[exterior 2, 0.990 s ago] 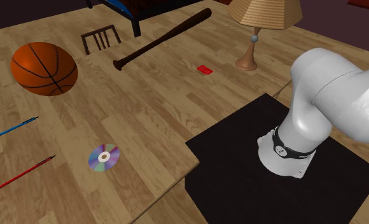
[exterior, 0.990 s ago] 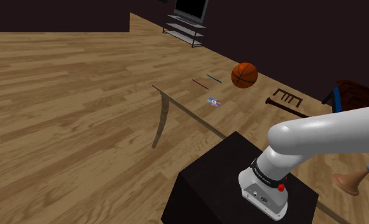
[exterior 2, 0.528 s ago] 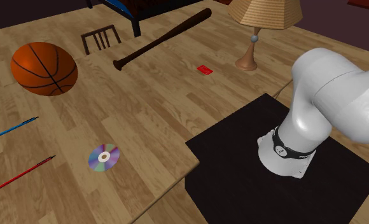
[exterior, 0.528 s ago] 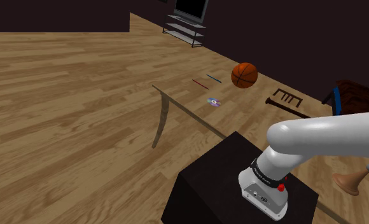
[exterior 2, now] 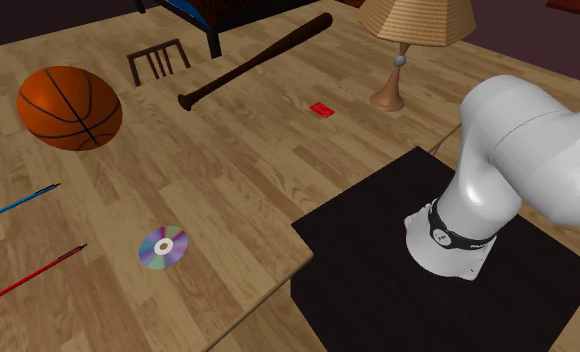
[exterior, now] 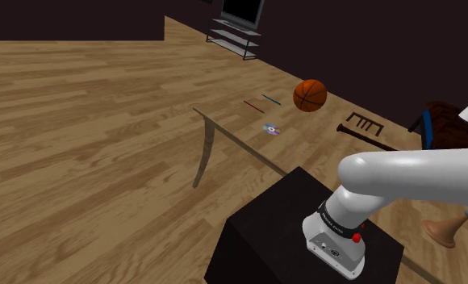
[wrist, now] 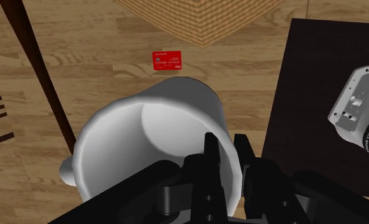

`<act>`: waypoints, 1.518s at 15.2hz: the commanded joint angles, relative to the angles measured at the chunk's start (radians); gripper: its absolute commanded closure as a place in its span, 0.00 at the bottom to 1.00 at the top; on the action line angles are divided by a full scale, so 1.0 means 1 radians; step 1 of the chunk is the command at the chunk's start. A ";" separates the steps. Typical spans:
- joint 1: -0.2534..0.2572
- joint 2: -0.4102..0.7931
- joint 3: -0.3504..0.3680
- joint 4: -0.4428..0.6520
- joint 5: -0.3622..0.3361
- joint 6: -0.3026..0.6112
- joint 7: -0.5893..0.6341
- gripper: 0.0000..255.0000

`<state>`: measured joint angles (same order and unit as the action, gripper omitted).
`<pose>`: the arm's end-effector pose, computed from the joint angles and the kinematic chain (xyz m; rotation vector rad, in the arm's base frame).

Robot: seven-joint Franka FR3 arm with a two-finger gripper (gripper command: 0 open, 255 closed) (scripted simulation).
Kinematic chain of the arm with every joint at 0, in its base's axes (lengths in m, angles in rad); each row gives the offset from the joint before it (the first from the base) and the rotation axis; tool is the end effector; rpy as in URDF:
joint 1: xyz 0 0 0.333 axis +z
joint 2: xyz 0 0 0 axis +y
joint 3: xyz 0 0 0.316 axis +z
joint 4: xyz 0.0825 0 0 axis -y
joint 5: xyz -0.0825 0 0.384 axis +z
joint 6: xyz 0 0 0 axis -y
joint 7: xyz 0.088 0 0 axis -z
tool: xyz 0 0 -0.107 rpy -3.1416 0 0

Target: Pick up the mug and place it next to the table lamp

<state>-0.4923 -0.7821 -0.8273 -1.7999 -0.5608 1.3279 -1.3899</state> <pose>-0.1331 -0.4051 0.6780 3.0792 0.0771 0.0421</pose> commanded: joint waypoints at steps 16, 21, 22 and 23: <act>-0.058 -0.111 -0.046 -0.278 -0.075 0.176 0.048 1.00; -0.071 -0.133 -0.071 -0.347 -0.101 0.227 0.059 1.00; -0.073 -0.137 -0.076 -0.360 -0.106 0.238 0.061 1.00; -0.075 -0.141 -0.082 -0.373 -0.111 0.248 0.063 1.00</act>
<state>-0.5650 -0.9183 -0.9006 -2.1581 -0.6645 1.5625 -1.3279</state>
